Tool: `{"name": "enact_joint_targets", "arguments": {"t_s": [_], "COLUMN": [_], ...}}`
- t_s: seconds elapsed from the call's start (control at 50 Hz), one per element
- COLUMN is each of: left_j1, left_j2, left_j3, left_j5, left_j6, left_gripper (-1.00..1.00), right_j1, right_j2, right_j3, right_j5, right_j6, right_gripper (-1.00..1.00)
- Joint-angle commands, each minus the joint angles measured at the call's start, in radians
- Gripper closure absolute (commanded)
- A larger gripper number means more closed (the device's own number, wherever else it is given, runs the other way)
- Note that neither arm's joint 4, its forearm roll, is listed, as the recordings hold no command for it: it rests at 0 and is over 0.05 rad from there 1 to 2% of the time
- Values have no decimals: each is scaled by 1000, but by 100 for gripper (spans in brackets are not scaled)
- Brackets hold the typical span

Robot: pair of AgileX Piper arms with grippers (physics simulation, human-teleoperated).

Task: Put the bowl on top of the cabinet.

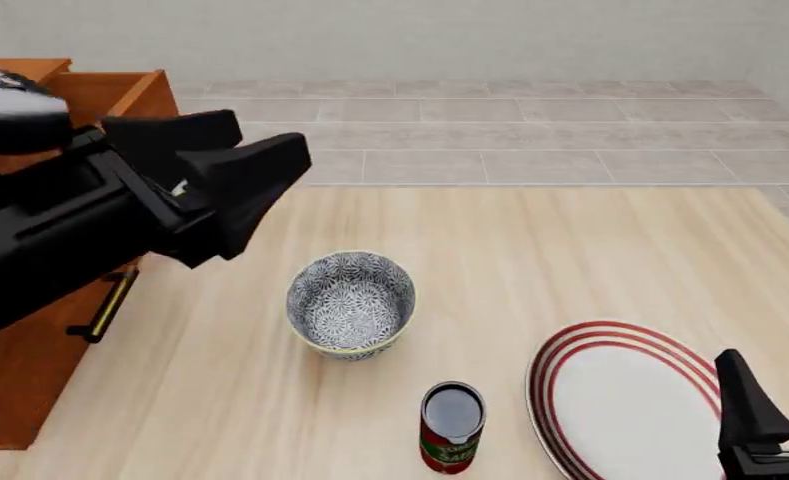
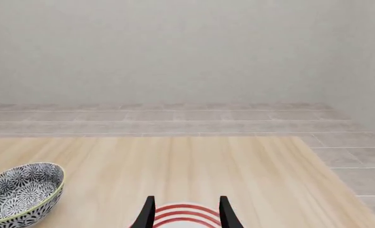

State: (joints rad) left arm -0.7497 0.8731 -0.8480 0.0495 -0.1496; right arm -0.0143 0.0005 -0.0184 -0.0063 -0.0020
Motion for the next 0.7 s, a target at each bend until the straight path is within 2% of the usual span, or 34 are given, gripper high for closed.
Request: {"name": "enact_joint_targets", "arguments": {"t_s": [0.02,0.12,0.18,0.7], "left_j1": [5,49,40,184], "left_j2": [148,205,241,401], "left_j3": [-10,-7,-13,12], "left_j5": [-60,-76,-80,-162], "left_j6": [-26,-36,-39,-60], "left_gripper": [-100,-100,-100,-100], "right_j1": [-1,0,0,-5], "right_j2": [0,0,0,1], "right_j3": [1,3,1,-8], "right_j5": [-4,-5,-4,1], "right_j6": [-3,-4,-3,8], "right_gripper": [-100,-100,-100,-100]}}
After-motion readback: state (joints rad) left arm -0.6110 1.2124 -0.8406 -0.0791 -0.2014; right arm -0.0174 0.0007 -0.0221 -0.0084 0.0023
